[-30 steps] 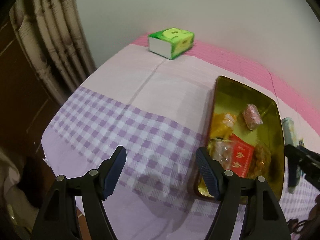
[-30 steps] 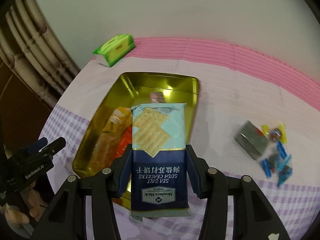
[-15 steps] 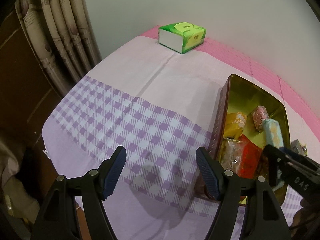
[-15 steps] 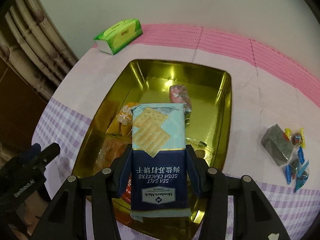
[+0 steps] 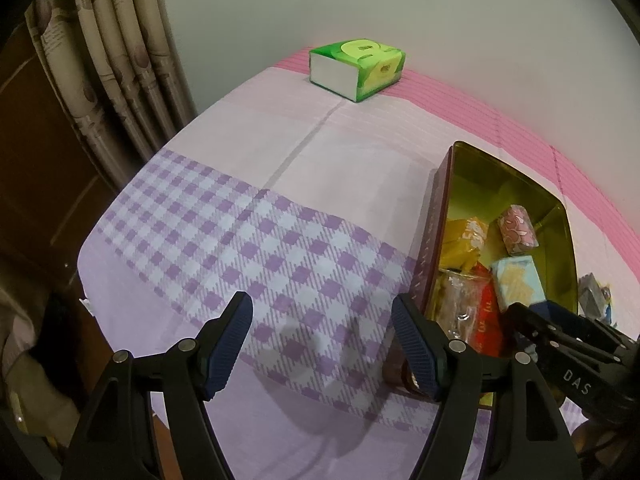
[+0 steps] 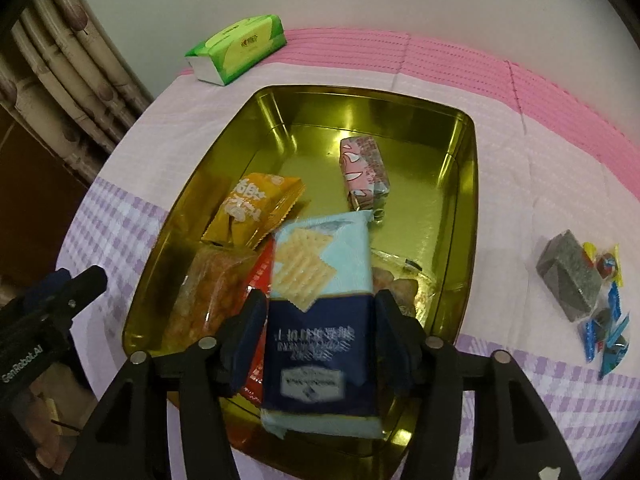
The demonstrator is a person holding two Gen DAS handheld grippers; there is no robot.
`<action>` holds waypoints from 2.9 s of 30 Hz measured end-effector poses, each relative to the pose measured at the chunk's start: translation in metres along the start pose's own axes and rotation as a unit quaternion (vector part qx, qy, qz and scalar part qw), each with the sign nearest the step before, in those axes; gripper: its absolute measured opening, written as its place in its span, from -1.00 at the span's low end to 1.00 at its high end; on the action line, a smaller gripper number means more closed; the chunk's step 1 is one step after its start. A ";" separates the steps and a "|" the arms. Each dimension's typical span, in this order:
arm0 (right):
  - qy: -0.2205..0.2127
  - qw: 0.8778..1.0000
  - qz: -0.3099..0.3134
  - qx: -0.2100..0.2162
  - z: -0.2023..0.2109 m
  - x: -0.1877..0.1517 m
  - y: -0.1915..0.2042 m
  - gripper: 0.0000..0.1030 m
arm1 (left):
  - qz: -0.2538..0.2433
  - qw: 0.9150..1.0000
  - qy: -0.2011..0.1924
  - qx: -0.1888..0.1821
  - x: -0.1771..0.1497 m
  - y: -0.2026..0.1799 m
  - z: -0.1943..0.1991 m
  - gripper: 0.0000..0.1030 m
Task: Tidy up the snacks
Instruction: 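Carry the soda cracker pack into the gold tray and open the right tool, then reach the right tool to the blue wrapped candy and grasp it, then grasp the blue-ended candy with the left tool while the right tool holds the blue candy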
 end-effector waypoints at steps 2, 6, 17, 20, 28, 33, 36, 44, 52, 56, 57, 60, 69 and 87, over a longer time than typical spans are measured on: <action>0.000 1.000 -0.001 0.003 0.003 -0.001 -0.001 0.05 | -0.002 1.000 0.000 0.000 0.000 -0.002 0.000 0.41; -0.008 1.000 0.005 0.007 0.015 -0.003 -0.003 0.06 | -0.005 1.000 0.000 0.001 0.000 -0.003 0.001 0.41; -0.066 0.997 -0.013 0.028 0.086 -0.001 -0.072 0.08 | -0.001 1.000 0.002 -0.002 0.000 -0.001 0.002 0.41; -0.075 0.997 -0.031 0.000 0.096 -0.001 -0.114 0.09 | -0.006 1.000 0.000 0.002 -0.001 -0.001 0.003 0.41; -0.086 0.991 -0.071 -0.069 0.108 -0.015 -0.231 0.08 | -0.025 1.000 -0.001 0.003 -0.002 -0.009 0.002 0.41; -0.075 0.994 -0.053 -0.065 0.095 -0.028 -0.249 0.04 | -0.041 0.999 -0.010 0.011 -0.001 -0.017 0.003 0.41; -0.077 0.995 -0.037 -0.058 0.085 -0.030 -0.249 -0.06 | -0.043 0.999 -0.017 0.004 -0.001 -0.022 0.006 0.41; -0.076 0.995 -0.009 -0.060 0.061 -0.028 -0.255 -0.23 | -0.063 0.998 -0.028 -0.008 -0.003 -0.040 0.021 0.41; -0.088 0.995 -0.019 -0.046 0.057 -0.033 -0.263 -0.42 | -0.117 0.992 -0.046 -0.028 0.003 -0.090 0.045 0.41; -0.107 0.992 -0.028 -0.054 0.061 -0.035 -0.270 -0.46 | -0.156 0.984 -0.064 -0.063 0.008 -0.133 0.060 0.41; -0.112 0.992 -0.031 -0.058 0.062 -0.035 -0.273 -0.46 | -0.166 0.981 -0.067 -0.072 0.008 -0.144 0.062 0.41; -0.131 0.987 -0.055 -0.073 0.067 -0.034 -0.295 -0.47 | -0.203 0.971 -0.071 -0.104 0.007 -0.184 0.067 0.41; -0.171 0.970 -0.119 -0.124 0.078 -0.024 -0.361 -0.47 | -0.284 0.940 -0.067 -0.177 -0.005 -0.297 0.054 0.41; -0.175 0.968 -0.110 -0.142 0.085 -0.025 -0.382 -0.46 | -0.325 0.913 -0.007 -0.246 -0.031 -0.402 0.001 0.23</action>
Point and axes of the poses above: each gripper's, at about its wrist camera, not at the fingertips, and z roughly against the way its jaws point, y to its left, x to its top, the point moved 5 cm from there along -z, roughly the way its jaws point, and after that the axes turned 10 degrees about -z, right-handed, at the moved point
